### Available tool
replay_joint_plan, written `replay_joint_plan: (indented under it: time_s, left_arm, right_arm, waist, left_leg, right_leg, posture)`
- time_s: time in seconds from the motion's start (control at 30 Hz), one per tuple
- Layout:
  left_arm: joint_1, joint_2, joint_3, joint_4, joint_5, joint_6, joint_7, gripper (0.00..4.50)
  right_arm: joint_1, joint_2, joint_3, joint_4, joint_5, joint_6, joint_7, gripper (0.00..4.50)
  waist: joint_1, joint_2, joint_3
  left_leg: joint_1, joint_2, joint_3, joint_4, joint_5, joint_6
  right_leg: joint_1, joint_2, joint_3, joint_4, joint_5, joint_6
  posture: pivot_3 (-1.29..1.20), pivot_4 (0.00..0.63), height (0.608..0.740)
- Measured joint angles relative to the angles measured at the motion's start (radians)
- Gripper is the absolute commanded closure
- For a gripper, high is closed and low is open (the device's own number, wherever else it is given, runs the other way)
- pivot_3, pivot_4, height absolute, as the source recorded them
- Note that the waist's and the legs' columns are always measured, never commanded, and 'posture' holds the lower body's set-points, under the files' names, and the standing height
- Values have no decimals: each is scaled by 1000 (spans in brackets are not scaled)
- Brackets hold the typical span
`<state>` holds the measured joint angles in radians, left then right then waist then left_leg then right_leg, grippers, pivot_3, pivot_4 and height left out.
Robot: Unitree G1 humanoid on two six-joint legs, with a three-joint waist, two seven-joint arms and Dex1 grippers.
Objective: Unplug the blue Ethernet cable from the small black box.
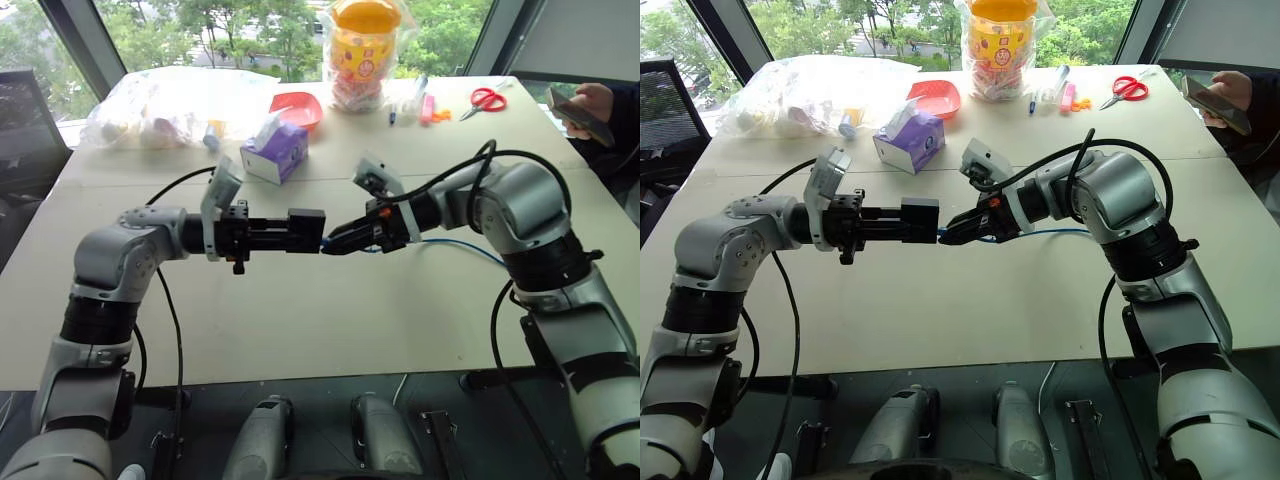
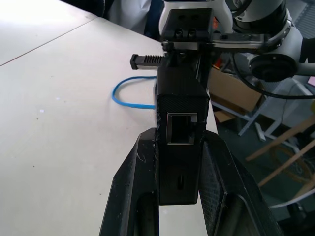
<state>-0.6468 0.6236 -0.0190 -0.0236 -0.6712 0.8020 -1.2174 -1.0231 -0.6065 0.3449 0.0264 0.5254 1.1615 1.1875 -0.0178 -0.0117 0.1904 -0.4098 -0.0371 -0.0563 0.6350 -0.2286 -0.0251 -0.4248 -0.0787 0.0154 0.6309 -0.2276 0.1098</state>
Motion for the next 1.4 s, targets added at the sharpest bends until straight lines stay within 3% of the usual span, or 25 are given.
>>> replay_joint_plan:
  time_s: [1.17, 1.3, 1.4]
  left_arm:
    - [21, 19, -27, -37, -17, -7, -28, 4024]
    - [21, 38, -24, -23, -13, -9, -28, 4024]
    - [21, 42, -12, -14, -10, -12, -28, 4024]
  right_arm:
    - [50, -61, 38, -53, -18, -145, 73, 4458]
    - [63, -97, 28, -44, -24, -130, 57, 2801]
    - [67, -98, 18, -34, -29, -112, 42, 1290]
  waist:
    - [0, 0, 0]
    - [2, 0, 0]
    - [2, 0, 0]
  left_leg:
    - [0, 0, 0, 0, 0, 0]
    - [0, 0, 0, 0, 0, 0]
    - [0, 0, 0, 0, 0, 0]
  right_leg:
    - [0, 0, 0, 0, 0, 0]
    - [0, 0, 0, 0, 0, 0]
    - [0, 0, 0, 0, 0, 0]
  posture:
    - [0, 150, 740]
    - [0, 150, 740]
    - [0, 150, 740]
